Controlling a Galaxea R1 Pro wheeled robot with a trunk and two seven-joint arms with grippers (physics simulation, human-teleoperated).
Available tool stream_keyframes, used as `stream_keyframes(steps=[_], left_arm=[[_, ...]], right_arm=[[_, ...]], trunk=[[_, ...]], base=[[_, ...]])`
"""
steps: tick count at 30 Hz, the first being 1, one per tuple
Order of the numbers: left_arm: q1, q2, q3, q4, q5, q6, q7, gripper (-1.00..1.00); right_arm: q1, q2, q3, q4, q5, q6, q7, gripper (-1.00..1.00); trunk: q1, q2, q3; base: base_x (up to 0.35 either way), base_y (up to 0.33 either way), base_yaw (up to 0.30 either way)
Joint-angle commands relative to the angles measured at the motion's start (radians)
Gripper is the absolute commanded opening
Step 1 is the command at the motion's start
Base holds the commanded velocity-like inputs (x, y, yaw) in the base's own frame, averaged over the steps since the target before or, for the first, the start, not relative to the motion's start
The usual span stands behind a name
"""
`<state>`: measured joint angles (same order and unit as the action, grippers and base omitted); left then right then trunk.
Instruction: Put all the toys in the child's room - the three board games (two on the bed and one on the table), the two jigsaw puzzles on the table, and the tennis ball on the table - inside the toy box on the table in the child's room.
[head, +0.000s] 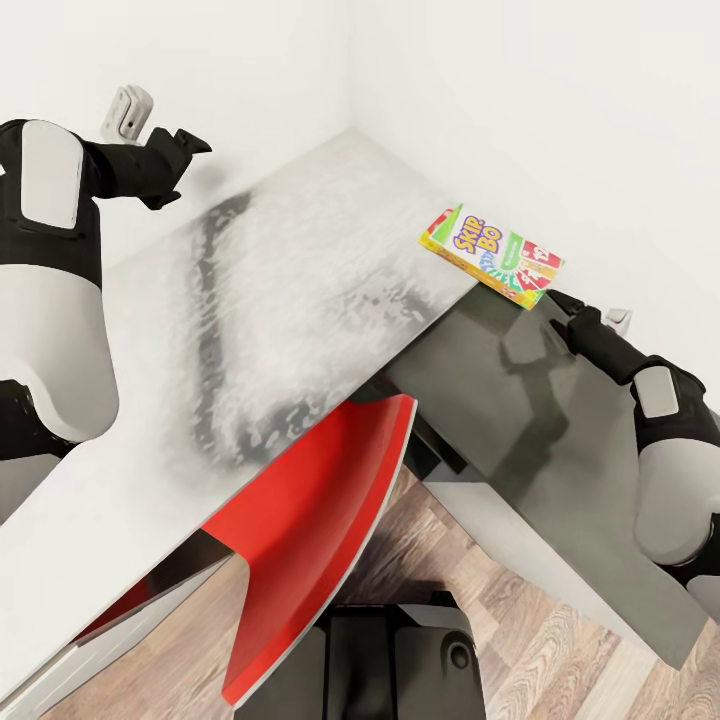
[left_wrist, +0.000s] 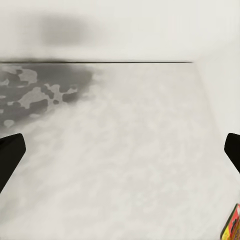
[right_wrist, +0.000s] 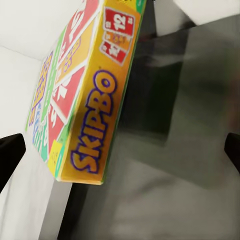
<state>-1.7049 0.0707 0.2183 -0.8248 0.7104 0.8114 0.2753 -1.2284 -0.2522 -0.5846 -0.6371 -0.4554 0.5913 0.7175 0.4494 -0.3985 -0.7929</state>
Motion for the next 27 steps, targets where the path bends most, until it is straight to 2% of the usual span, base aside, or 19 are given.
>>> stream_keyframes(steps=[1,20,27], left_arm=[[0.0,0.0,0.001,-0.001,0.011,0.003,0.008,1.0],[0.003,-0.001,0.001,-0.001,0.011,0.003,0.008,1.0],[0.005,-0.001,0.0,-0.001,0.011,0.003,0.008,1.0]], right_arm=[[-0.001,0.0,-0.003,0.001,-0.004,0.007,0.001,1.0],[-0.003,-0.001,-0.004,0.001,-0.004,0.007,0.0,1.0],[-0.003,-0.001,-0.004,0.0,-0.005,0.007,0.0,1.0]], trunk=[[0.001,-0.002,-0.001],[0.001,-0.002,-0.001],[0.001,-0.002,-0.001]], base=[[0.0,0.0,0.0],[0.0,0.0,0.0],[0.0,0.0,0.068]])
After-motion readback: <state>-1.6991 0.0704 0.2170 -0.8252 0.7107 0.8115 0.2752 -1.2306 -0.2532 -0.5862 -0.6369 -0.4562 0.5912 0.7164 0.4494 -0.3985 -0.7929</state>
